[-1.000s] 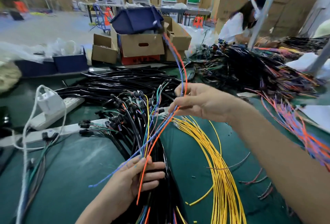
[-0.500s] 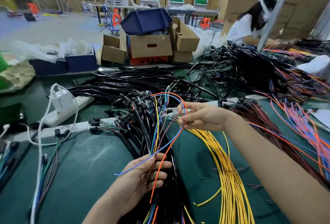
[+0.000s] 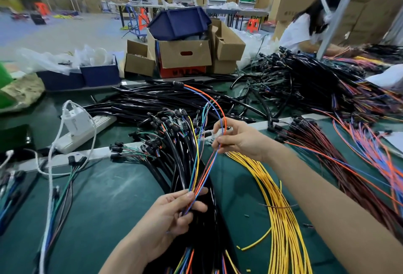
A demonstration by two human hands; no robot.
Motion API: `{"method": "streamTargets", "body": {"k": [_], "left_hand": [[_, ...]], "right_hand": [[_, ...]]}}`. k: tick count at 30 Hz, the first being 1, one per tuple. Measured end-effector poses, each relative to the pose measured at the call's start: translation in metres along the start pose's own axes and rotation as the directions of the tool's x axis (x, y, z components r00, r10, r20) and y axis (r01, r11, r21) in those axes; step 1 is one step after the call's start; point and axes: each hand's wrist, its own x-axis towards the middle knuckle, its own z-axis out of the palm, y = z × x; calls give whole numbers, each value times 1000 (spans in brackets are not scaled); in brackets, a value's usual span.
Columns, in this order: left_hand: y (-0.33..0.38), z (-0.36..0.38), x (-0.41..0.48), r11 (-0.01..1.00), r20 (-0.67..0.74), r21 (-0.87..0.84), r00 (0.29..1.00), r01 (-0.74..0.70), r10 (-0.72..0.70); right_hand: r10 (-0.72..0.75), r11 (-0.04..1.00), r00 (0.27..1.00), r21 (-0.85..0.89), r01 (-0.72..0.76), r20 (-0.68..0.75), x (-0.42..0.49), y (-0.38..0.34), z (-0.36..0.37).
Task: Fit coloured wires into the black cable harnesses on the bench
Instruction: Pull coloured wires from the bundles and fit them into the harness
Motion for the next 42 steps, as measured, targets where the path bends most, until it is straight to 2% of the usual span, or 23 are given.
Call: {"method": "streamTargets", "body": {"k": [3, 7, 8, 9, 10, 11, 12, 13, 14, 15, 16, 17, 18, 20, 22, 24, 26, 28, 30, 33, 37, 40, 42], "left_hand": [[1, -3, 0, 1000, 41, 30, 999, 7, -9], [4, -1, -4, 998, 35, 66, 999, -9, 7], [5, 0, -6, 993, 23, 117, 1000, -21, 18], [7, 1, -8, 979, 6, 201, 999, -33, 33], [9, 1, -10, 947, -15, 317, 998, -50, 58], [11, 1, -12, 895, -24, 441, 996, -69, 88], [15, 2, -15, 825, -9, 557, 993, -95, 120], [23, 6, -18, 752, 28, 646, 988, -132, 149], [32, 11, -22, 677, 82, 712, 980, -186, 183], [42, 16, -26, 594, 140, 765, 965, -248, 223], [52, 20, -29, 504, 184, 811, 947, -298, 264], [62, 20, -32, 432, 210, 844, 937, -317, 278], [71, 18, -34, 407, 205, 863, 944, -299, 259], [81, 8, -38, 465, 166, 853, 968, -236, 188], [80, 1, -39, 521, 123, 832, 980, -189, 158], [70, -3, -37, 552, 69, 815, 975, -176, 209], [57, -4, -35, 668, -12, 726, 967, -166, 253], [46, -3, -35, 775, -76, 610, 962, -163, 262], [38, -5, -34, 841, -132, 512, 950, -178, 282], [32, -6, -32, 886, -252, 400, 901, -234, 352], [32, -15, -29, 897, -403, 239, 802, -372, 440], [33, -18, -27, 897, -440, 60, 795, -437, 417], [33, -19, -25, 904, -447, 20, 805, -428, 391]], "right_hand": [[15, 998, 990, 65, -6, -139, 4, 1, 4], [219, 935, 900, 346, -82, -378, 12, 4, 7], [249, 945, 863, 307, -116, -440, 13, 6, 5], [234, 972, 808, 133, -192, -541, 12, 8, 5], [119, 954, 734, -128, -271, -668, 8, 7, 9], [-136, 889, 667, -387, -244, -733, 0, 4, 18], [-431, 793, 623, -604, -84, -653, -11, -1, 34], [-619, 677, 639, -722, 140, -457, -21, -8, 57], [-696, 560, 688, -755, 341, -206, -32, -12, 79], [-683, 466, 729, -745, 477, 39, -41, -14, 99], [-616, 396, 757, -745, 536, 218, -46, -12, 112], [-553, 351, 776, -759, 548, 304, -50, -10, 121], [-519, 349, 794, -770, 534, 315, -50, -8, 123], [-525, 411, 805, -747, 523, 276, -51, -3, 120], [-597, 375, 756, -740, 558, 268, -54, 6, 121], [-654, 383, 720, -718, 581, 234, -57, 16, 124], [-694, 380, 688, -705, 600, 212, -56, 25, 124], [-703, 381, 683, -706, 598, 199, -56, 29, 124], [-689, 392, 696, -705, 591, 201, -57, 31, 125], [-638, 442, 750, -713, 543, 176, -57, 37, 125], [-598, 519, 798, -723, 457, 76, -56, 45, 120], [-605, 572, 796, -688, 446, 14, -57, 48, 119], [-619, 571, 786, -691, 443, -7, -55, 50, 120]]}}
